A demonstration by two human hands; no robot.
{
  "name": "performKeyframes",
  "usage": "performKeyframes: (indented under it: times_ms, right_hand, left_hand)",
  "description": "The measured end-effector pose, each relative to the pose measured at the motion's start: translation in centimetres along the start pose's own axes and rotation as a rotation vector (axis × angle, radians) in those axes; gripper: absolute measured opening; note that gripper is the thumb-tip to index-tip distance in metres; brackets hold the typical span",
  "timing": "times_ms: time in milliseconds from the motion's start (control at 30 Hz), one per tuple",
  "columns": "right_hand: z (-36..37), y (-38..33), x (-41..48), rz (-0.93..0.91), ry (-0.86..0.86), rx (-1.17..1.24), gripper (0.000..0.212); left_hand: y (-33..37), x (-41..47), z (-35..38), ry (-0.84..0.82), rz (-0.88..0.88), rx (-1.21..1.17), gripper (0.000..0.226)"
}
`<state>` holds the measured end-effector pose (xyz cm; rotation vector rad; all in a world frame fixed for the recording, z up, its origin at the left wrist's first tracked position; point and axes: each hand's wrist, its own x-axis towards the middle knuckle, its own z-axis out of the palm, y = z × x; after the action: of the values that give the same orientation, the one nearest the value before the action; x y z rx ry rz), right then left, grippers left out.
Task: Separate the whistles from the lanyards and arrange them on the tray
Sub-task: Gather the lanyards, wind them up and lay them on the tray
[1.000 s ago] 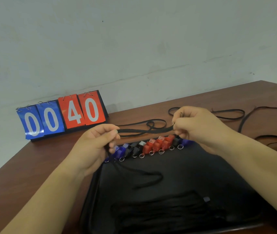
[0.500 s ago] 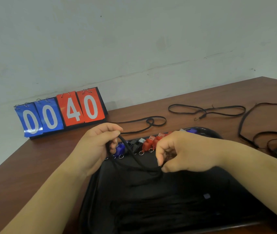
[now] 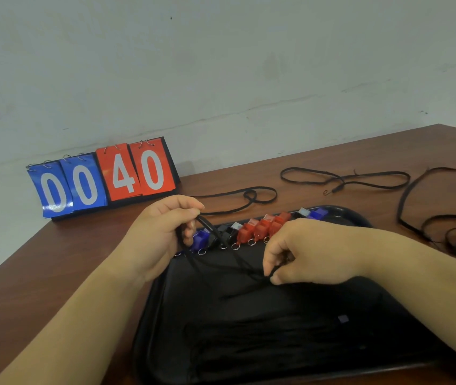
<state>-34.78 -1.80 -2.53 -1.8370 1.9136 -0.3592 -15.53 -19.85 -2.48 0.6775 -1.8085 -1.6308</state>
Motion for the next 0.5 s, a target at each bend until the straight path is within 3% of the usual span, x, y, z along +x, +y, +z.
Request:
performKeyframes:
  times_ms: [233, 500]
  right_hand:
    - [-1.0, 0.4, -0.4, 0.08, -0.111, -0.081, 0.007]
    - [-2.8, 1.8, -1.7, 0.215, -0.199, -0.173, 0.011]
  left_hand:
    - [0.3, -0.2, 0.1, 0.012, -0.027, -0.014, 0.037]
    - [1.4, -1.4, -0.8, -0.196, -0.053, 0.745, 0.006]
